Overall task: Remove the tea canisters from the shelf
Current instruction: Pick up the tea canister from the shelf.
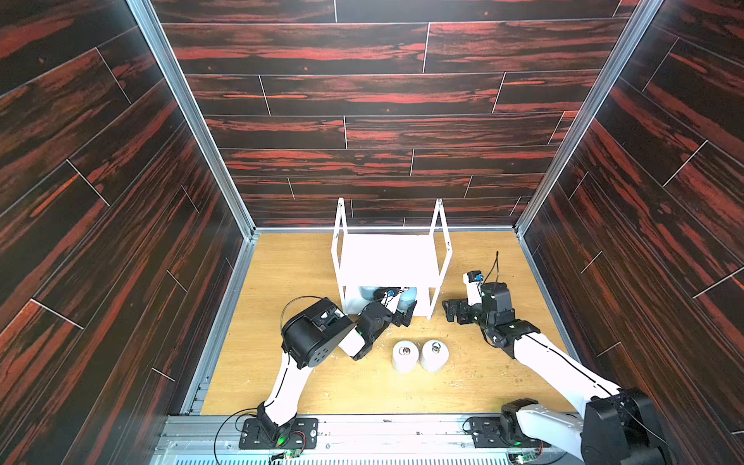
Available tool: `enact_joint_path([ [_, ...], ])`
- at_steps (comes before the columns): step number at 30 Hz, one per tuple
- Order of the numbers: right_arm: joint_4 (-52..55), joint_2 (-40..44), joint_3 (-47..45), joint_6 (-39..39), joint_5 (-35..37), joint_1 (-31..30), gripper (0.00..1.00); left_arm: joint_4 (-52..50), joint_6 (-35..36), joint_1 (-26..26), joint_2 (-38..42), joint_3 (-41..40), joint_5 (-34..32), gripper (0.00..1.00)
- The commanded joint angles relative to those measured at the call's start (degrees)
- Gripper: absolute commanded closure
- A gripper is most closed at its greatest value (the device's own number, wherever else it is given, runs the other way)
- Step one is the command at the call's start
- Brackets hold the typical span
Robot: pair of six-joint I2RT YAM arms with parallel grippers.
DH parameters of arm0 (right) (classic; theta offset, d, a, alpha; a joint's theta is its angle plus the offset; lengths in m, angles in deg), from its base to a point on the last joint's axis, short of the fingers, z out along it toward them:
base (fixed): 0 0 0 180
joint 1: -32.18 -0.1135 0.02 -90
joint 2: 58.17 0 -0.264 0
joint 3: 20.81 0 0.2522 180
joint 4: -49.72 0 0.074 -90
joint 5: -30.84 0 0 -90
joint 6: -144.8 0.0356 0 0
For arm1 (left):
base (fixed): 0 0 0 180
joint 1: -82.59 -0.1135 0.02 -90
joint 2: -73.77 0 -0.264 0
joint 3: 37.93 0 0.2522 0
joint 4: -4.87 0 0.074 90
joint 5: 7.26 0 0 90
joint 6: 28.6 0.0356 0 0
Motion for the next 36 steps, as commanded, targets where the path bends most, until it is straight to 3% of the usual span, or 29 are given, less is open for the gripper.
enact_joint_path([
  [1, -0.75, -0.58, 0.41, -0.6, -0.76, 0.25, 0.02, 2.2, -0.39, -0.13, -1.3, 1.47, -0.45, 0.0],
  [16, -0.67, -0.38, 0.24, -0.58, -1.02, 0.46, 0.02, -1.97, -2.02, -0.06, -2.09, 4.64, -1.01, 0.0],
  [24, -0.58, -0.19, -0.03, -0.69, -1.02, 0.38, 0.02, -3.8, -2.66, -0.13, -2.65, 6.08, -1.58, 0.14],
  [36, -0.67, -0.33, 0.06, -0.67, -1.11, 0.59, 0.02, -2.44, -1.43, 0.38, -1.53, 3.94, -0.87, 0.21],
])
